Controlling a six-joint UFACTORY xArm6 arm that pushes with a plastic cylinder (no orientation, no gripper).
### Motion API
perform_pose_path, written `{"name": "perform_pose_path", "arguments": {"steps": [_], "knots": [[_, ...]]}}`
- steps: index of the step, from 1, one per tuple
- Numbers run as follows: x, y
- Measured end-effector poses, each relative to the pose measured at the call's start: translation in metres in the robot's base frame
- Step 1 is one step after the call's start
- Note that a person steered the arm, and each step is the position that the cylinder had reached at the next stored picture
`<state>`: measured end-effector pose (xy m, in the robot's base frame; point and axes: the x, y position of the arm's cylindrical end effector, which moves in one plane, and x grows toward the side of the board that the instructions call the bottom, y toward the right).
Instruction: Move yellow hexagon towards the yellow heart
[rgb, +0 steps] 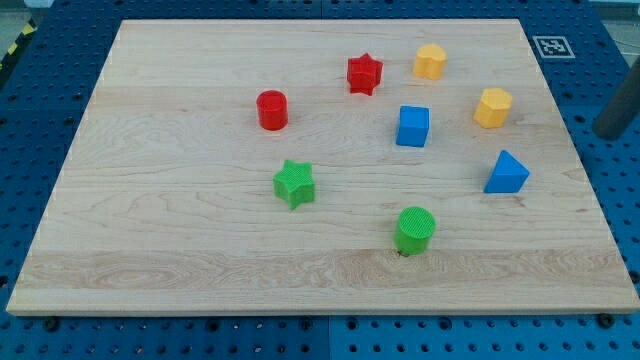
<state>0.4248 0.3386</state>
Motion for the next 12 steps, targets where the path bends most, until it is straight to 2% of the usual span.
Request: {"name": "perform_pose_path", "arguments": {"steps": [2, 3, 4, 5, 7, 11, 12], "knots": [[0.004, 0.0], [0.034, -0.002], [0.047, -0.039], [0.015, -0.099], [-0.035, -0.107], [-0.031, -0.131], [-0.056, -0.131]]}}
